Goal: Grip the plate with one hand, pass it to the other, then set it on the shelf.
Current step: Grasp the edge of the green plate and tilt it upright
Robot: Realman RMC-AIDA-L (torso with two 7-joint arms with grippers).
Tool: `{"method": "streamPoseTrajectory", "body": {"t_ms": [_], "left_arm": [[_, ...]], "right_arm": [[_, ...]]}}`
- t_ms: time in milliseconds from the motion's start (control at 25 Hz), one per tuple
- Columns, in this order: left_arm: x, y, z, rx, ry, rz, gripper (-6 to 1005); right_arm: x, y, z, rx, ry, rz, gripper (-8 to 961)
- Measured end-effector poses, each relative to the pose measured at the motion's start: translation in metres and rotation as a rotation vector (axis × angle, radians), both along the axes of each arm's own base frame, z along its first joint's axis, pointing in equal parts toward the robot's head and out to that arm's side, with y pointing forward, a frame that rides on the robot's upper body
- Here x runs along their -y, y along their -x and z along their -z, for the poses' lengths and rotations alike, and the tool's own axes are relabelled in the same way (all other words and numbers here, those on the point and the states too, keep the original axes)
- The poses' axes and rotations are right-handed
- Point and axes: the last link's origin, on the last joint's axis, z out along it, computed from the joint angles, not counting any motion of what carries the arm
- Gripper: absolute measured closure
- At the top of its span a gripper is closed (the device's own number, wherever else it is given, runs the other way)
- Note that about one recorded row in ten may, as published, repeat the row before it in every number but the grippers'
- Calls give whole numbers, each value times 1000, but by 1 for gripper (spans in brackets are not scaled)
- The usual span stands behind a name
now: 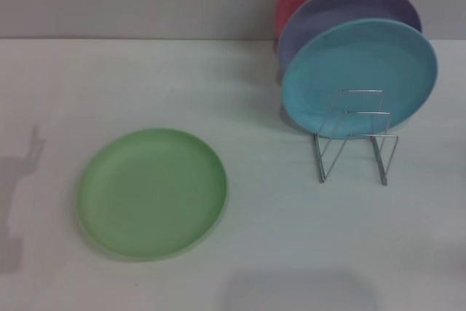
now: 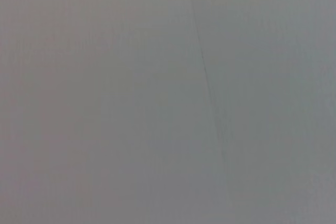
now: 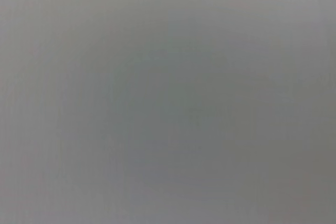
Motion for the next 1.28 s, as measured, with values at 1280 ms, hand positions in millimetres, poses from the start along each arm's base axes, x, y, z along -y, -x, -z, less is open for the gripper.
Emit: {"method": "streamPoseTrajectory", "body": {"t_ms": [1280], "left_arm": [[-55, -138, -58, 131, 598, -280, 186]], "right_arm": [[0, 1, 5, -9, 18, -8, 127]]}}
